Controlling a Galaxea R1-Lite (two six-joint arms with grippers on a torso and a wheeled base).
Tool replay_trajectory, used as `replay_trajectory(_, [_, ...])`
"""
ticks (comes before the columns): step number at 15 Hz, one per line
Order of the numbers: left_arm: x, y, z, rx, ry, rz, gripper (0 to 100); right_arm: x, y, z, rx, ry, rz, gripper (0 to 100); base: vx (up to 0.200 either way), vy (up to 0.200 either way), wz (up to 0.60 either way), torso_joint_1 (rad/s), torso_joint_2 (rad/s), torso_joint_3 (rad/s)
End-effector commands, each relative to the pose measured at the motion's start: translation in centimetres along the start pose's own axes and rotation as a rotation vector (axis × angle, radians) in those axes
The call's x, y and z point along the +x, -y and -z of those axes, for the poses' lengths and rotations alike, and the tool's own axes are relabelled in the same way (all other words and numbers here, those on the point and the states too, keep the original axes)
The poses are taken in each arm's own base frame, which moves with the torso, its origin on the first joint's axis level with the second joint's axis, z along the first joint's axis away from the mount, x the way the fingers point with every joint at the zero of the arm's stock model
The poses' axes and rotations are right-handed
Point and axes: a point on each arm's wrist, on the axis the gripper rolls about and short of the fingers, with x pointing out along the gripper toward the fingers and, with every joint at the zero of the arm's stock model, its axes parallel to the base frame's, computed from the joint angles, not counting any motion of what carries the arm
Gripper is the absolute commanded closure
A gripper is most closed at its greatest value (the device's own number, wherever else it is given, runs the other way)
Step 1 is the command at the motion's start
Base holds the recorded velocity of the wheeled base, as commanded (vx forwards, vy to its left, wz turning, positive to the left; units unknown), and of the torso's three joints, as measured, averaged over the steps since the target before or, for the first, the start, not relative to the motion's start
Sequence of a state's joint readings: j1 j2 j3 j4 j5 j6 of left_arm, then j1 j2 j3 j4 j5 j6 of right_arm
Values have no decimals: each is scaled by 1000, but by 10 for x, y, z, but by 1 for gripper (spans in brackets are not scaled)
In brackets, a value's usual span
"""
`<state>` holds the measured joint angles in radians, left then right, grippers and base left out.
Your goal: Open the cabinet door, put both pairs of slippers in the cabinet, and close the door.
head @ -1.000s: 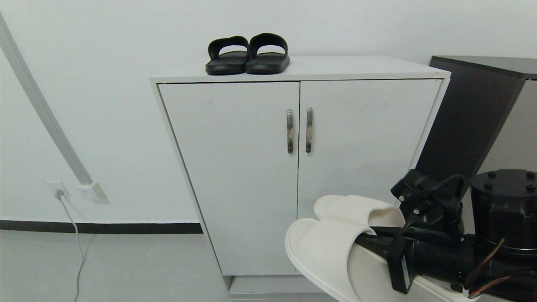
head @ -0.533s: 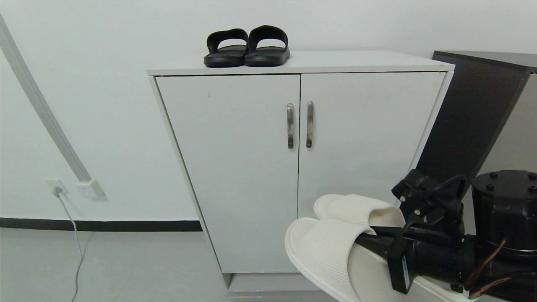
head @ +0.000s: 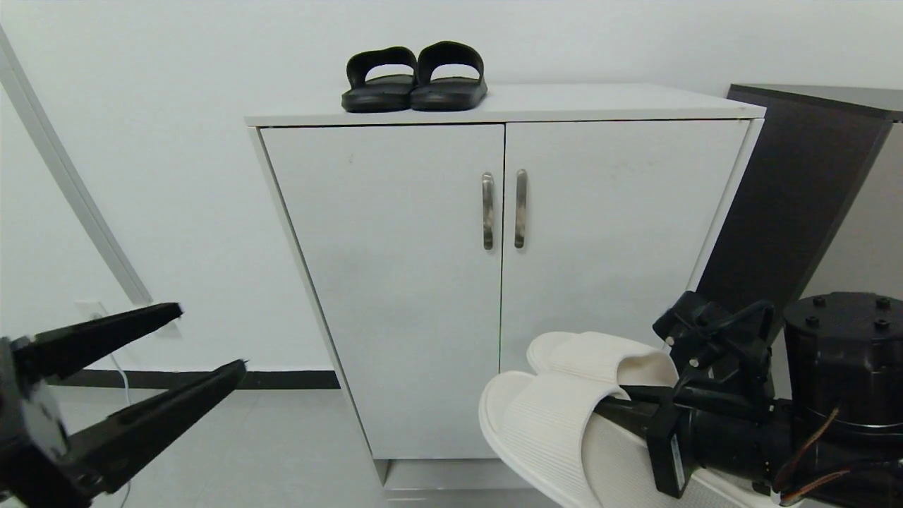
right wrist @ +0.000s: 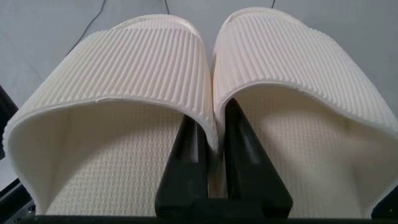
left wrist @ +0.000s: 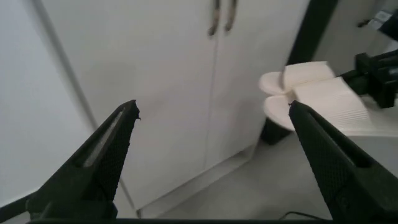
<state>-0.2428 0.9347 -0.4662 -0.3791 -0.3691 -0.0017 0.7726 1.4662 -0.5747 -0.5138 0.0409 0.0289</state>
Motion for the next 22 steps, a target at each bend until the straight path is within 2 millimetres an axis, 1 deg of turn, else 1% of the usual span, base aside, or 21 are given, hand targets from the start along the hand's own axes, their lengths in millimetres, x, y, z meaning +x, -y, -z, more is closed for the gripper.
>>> replay_trajectory(1, [56, 4, -21, -6, -53, 137, 0, 1, 0, 1, 0, -4, -1, 100, 0, 0, 0, 0, 0, 0])
replay_trajectory(3, [72, 16, -36, 6, -30, 207, 0, 1, 0, 2, 0, -9, -1, 100, 0, 0, 0, 0, 0, 0])
replay_trajectory(4, [83, 23, -42, -7, -27, 253, 0, 1, 0, 2, 2, -9, -1, 100, 0, 0, 0, 0, 0, 0])
replay_trajectory(5, [98, 35, -51, -37, -27, 316, 0, 1, 0, 1, 2, -7, -2, 100, 0, 0, 0, 0, 0, 0])
replay_trajectory(7, [116, 46, -59, -47, -27, 371, 0, 4, 0, 3, 2, -18, -4, 100, 0, 0, 0, 0, 0, 0])
replay_trajectory(8, [128, 56, -65, -44, -19, 416, 0, 4, 0, 3, 2, -15, -4, 100, 0, 0, 0, 0, 0, 0])
replay_trajectory(9, [138, 60, -70, -54, -17, 440, 0, 4, 0, 3, 2, -12, -4, 100, 0, 0, 0, 0, 0, 0])
replay_trajectory(11, [161, 64, -72, -77, -35, 518, 0, 2, 0, 7, 2, -20, -5, 100, 0, 0, 0, 0, 0, 0])
replay_trajectory(13, [179, 64, -75, -136, -56, 593, 0, 3, 0, 6, 2, -1, -4, 100, 0, 0, 0, 0, 0, 0])
replay_trajectory(15, [201, 57, -82, -190, -57, 627, 0, 4, 0, 8, 3, -9, -5, 100, 0, 0, 0, 0, 0, 0])
replay_trajectory(17, [215, 49, -87, -260, -65, 643, 0, 6, 0, 8, 4, -12, -5, 100, 0, 0, 0, 0, 0, 0])
replay_trajectory(19, [228, 39, -85, -281, -70, 614, 0, 6, 0, 9, 4, -14, -5, 100, 0, 0, 0, 0, 0, 0])
replay_trajectory(20, [240, 33, -81, -288, -79, 587, 0, 6, 1, 9, 4, -14, -4, 100, 0, 0, 0, 0, 0, 0])
replay_trajectory(22, [252, 32, -76, -294, -79, 528, 0, 9, 0, 10, 3, -23, -5, 100, 0, 0, 0, 0, 0, 0])
